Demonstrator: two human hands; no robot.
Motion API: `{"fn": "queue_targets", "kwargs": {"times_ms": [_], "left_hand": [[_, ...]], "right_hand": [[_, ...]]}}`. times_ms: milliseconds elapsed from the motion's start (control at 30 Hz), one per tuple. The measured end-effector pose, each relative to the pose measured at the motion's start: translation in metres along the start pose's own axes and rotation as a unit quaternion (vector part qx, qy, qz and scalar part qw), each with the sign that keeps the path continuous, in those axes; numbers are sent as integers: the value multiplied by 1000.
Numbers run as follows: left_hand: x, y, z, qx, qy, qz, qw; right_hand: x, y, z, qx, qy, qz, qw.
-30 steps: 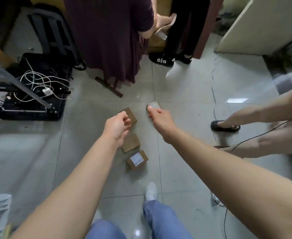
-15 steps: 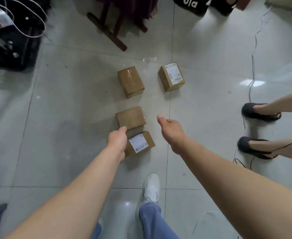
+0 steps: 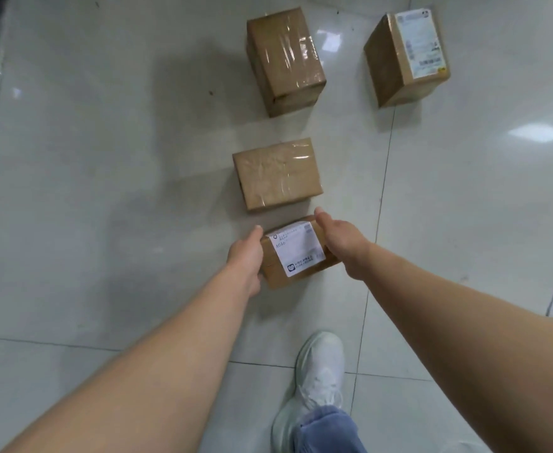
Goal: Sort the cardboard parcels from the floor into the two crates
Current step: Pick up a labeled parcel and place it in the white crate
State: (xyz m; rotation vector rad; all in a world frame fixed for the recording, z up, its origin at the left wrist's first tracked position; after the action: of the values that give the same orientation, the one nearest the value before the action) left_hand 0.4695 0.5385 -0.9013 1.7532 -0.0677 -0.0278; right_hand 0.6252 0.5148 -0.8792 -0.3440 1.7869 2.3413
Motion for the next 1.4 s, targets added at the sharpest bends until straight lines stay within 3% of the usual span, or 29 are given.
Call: {"fn": "queue_targets", "kwargs": {"times_ms": [133, 300, 600, 833, 1000, 1233, 1400], "left_hand": [[-8, 25, -13, 17, -10, -8, 1000], [-25, 118, -64, 59, -4, -25, 998], [-63, 364, -205, 197, 31, -20, 980], [-125, 564, -271, 322, 68, -24, 944], [-181, 671, -283, 398, 77, -66, 912], [-243, 763, -272, 453, 110, -96, 879], [-278, 797, -247, 482, 160, -150, 848]], "right_hand": [[-5, 25, 12, -1, -13, -10, 1000], [-27, 112, 67, -41, -18, -16, 999], [-74, 354, 218, -158, -89, -40, 983], [-76, 551, 306, -258, -129, -104, 952], [-60, 656, 338, -318, -173, -147, 921], [-27, 733, 353, -351, -192, -93, 911], [0, 760, 359, -373, -139, -40, 916]]}}
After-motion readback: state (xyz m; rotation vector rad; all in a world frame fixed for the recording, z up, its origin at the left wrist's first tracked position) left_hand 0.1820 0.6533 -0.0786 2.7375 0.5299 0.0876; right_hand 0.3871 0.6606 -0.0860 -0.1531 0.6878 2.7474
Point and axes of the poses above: each hand's wrist, its own y-axis away from the middle knuckle, its own x-axis out of the palm, z = x × y, the point moved 5 cm from there along -y, towards the middle knuckle, and after that the axes turned 5 degrees about z, right-handed, at the moved point
